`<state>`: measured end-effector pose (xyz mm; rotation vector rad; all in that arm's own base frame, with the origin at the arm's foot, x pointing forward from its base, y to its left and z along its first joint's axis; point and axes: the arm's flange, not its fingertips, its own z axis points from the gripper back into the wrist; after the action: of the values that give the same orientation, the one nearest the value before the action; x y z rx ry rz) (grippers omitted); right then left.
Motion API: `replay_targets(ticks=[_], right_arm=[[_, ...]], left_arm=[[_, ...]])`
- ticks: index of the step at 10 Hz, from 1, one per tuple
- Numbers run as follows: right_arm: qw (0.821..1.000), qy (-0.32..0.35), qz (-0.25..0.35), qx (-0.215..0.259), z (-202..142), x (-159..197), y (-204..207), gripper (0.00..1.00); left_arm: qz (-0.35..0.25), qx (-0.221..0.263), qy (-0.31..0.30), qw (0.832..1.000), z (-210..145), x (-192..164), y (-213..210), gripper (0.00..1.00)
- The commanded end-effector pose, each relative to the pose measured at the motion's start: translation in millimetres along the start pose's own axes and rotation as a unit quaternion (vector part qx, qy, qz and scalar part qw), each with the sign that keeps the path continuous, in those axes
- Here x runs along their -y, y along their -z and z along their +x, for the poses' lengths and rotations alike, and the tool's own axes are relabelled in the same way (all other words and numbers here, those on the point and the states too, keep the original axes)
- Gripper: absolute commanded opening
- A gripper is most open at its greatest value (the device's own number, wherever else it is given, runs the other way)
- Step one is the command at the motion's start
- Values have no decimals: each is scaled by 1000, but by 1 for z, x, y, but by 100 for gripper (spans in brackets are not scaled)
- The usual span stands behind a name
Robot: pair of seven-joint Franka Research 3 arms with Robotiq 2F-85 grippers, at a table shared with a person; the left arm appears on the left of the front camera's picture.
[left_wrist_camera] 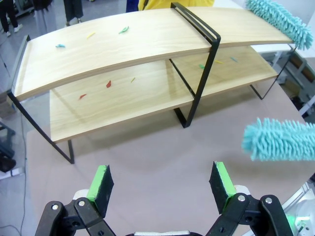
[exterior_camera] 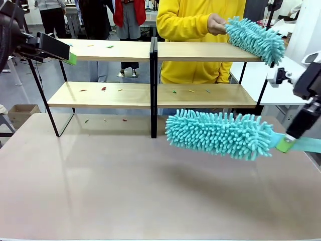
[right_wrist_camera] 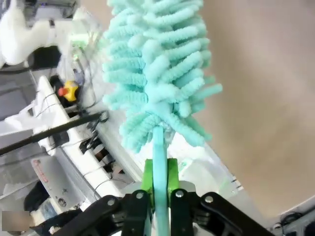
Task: Clean the shelves.
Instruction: Clean a randomly selected level of the Shelf with the Duster.
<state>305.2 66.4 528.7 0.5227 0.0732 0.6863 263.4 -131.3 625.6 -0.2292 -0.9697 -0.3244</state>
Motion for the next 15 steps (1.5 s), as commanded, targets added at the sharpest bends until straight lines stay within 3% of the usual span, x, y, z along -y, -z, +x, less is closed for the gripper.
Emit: replay_targets(ticks=[1,4,8,10,15], right_arm=[[992,73,-74,75,33,-5,8,13],[971,127,-101,177,52,-9,11,13],[971,130,-80,186,101,-9,25,13],[959,123,-74,245,131,-8,33,13],[965,143,-65,212,176,6,58,13]], left_arm=[[5,2,0,1000,0,0,-1,100],[5,2,0,1000,0,0,-1,100],[5,2,0,1000,0,0,-1,100],[5,2,0,1000,0,0,-1,100],[5,2,0,1000,0,0,-1,100]])
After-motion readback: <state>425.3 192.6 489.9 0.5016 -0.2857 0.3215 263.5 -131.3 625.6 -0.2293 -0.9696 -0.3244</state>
